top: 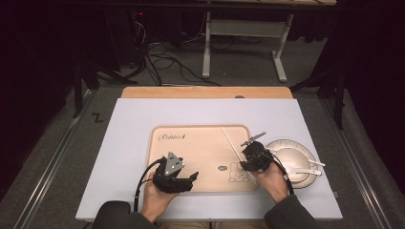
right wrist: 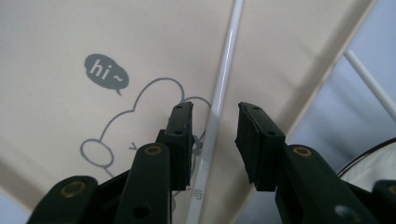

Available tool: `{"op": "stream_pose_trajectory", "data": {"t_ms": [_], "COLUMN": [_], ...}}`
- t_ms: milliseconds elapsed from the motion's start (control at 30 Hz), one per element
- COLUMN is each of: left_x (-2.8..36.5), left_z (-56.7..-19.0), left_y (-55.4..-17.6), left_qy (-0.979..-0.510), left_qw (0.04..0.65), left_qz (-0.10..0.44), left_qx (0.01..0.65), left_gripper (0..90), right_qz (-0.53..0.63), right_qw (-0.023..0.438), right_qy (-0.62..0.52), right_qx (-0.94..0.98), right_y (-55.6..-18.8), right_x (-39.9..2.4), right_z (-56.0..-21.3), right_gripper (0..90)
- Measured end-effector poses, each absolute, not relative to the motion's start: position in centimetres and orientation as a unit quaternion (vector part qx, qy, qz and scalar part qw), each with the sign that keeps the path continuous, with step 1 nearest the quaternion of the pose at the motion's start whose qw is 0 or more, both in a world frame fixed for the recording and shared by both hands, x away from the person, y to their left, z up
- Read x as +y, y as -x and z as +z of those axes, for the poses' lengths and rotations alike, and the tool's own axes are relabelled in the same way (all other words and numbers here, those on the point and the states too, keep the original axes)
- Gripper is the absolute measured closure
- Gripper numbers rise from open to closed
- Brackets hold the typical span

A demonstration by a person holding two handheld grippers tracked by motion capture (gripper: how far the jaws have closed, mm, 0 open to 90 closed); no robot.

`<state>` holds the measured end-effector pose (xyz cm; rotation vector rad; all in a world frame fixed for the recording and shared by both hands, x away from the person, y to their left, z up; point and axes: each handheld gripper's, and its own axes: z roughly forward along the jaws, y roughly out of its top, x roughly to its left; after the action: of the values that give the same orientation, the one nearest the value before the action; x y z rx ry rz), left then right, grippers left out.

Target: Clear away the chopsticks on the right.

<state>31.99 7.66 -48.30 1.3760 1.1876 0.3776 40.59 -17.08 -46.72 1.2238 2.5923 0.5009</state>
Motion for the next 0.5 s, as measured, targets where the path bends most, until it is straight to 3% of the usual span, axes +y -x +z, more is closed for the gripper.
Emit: {"op": "stream_pose_trajectory", "data": {"t_ms": [500], "left_x": [8.5], "left_z": [-48.6], "left_y": [-31.3], "left_qy": [-0.585], "left_qw": [0.592], "left_qz": [0.169], "left_qx": [0.528], "left_gripper": [27.3], "right_qz": [0.24], "right_qw": [0.116], "right_qy": [-0.383], "right_qx": [0.884], "right_y": [-38.5], "right_x": [-19.2], "right_z": [-43.6], "right_gripper": [67.1]}}
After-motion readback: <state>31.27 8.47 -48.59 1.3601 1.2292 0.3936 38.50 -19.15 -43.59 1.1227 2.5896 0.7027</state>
